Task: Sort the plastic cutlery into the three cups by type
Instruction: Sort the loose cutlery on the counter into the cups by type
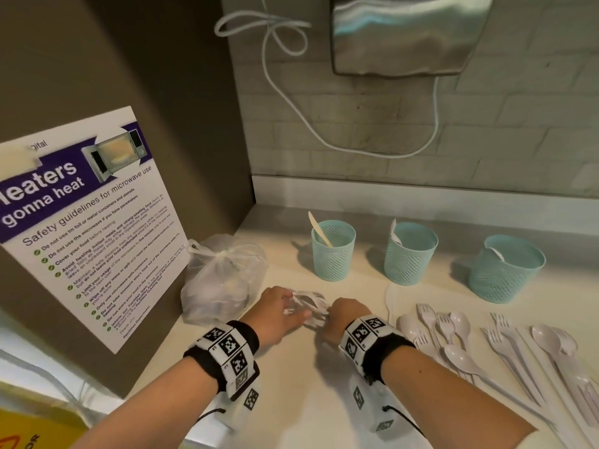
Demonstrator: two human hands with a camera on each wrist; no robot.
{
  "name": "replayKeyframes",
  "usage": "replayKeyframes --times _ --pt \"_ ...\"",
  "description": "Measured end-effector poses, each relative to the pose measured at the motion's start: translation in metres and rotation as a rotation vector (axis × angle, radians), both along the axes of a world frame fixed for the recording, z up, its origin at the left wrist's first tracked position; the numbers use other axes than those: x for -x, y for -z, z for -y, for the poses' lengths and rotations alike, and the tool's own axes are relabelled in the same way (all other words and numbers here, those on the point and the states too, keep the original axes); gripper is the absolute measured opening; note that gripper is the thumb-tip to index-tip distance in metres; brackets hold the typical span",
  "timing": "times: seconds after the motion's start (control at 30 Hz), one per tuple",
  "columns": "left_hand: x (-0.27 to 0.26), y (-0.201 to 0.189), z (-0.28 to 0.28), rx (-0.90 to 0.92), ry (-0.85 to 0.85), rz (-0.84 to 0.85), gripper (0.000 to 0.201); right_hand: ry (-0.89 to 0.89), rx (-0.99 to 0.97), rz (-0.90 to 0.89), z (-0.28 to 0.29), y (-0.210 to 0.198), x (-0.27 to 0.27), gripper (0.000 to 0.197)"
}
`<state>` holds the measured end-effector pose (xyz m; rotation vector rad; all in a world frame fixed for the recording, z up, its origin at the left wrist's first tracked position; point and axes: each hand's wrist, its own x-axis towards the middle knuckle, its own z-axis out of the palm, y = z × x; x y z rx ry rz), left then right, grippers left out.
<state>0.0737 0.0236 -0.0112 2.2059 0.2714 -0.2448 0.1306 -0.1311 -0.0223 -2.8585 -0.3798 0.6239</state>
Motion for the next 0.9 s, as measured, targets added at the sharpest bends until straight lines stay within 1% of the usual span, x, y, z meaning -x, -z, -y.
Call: replayKeyframes --times 0.03,0.1,0.13,0.17,0.2,0.27,0.3,0.33,0.4,0.43,0.47,0.5,0.57,0.6,0.67,0.73,0.83,0.9 --pt "0.002 -0.001 0.001 0.006 -0.038 -0.029 0.062 -0.01 -0.014 -0.008 0.003 -0.001 0.0 0.021" --pt "0.004 -0.006 0.001 -0.003 -0.072 -0.098 0.069 -0.011 -0.055 -0.001 0.005 -0.007 0.001 0.033" --pt "0.004 -0.009 0.001 0.025 -0.076 -0.142 0.073 0.009 -0.088 0.018 0.005 -0.011 0.0 0.036" --pt "0.003 -0.015 0.002 0.083 -0.055 -0.172 0.077 0.024 -0.139 0.059 0.005 -0.014 -0.001 0.034" --pt "0.002 -0.02 0.003 0.13 -0.014 -0.171 0.079 0.026 -0.229 0.086 0.005 -0.018 -0.002 0.03" --pt "-0.006 -0.029 0.007 0.132 0.08 -0.096 0.082 -0.001 -0.466 0.121 0.003 -0.023 -0.003 0.024" --pt "-0.01 -0.034 0.009 0.134 0.096 -0.057 0.079 -0.036 -0.588 0.142 -0.001 -0.025 -0.002 0.023" --pt "-0.015 -0.039 0.012 0.155 0.102 -0.004 0.067 -0.054 -0.721 0.148 -0.006 -0.026 0.0 0.025" --pt "-0.023 -0.051 0.021 0.232 0.102 0.11 0.035 -0.062 -0.963 0.151 -0.013 -0.029 0.003 0.039" --pt "-0.028 -0.054 0.024 0.269 0.097 0.155 0.03 -0.082 -0.98 0.179 -0.013 -0.025 -0.001 0.047" --pt "-0.031 -0.057 0.027 0.32 0.073 0.19 0.033 -0.13 -0.901 0.23 -0.012 -0.024 -0.003 0.053" --pt "-0.035 -0.058 0.028 0.365 0.039 0.217 0.035 -0.175 -0.782 0.271 -0.008 -0.021 -0.006 0.056" --pt "-0.041 -0.058 0.029 0.43 -0.022 0.231 0.029 -0.169 -0.616 0.341 0.003 -0.023 -0.007 0.06" --pt "-0.044 -0.057 0.029 0.452 -0.02 0.22 0.026 -0.155 -0.606 0.329 0.008 -0.022 -0.008 0.059" --pt "-0.048 -0.052 0.029 0.496 0.0 0.199 0.028 -0.144 -0.61 0.288 0.011 -0.02 -0.012 0.054" --pt "-0.048 -0.049 0.031 0.53 -0.001 0.184 0.026 -0.145 -0.615 0.241 0.013 -0.019 -0.015 0.054" --pt "-0.049 -0.044 0.036 0.543 0.0 0.165 0.026 -0.138 -0.732 0.176 0.014 -0.016 -0.018 0.057" --pt "-0.051 -0.039 0.037 0.523 0.007 0.147 0.03 -0.094 -0.823 0.158 0.011 -0.012 -0.018 0.05"
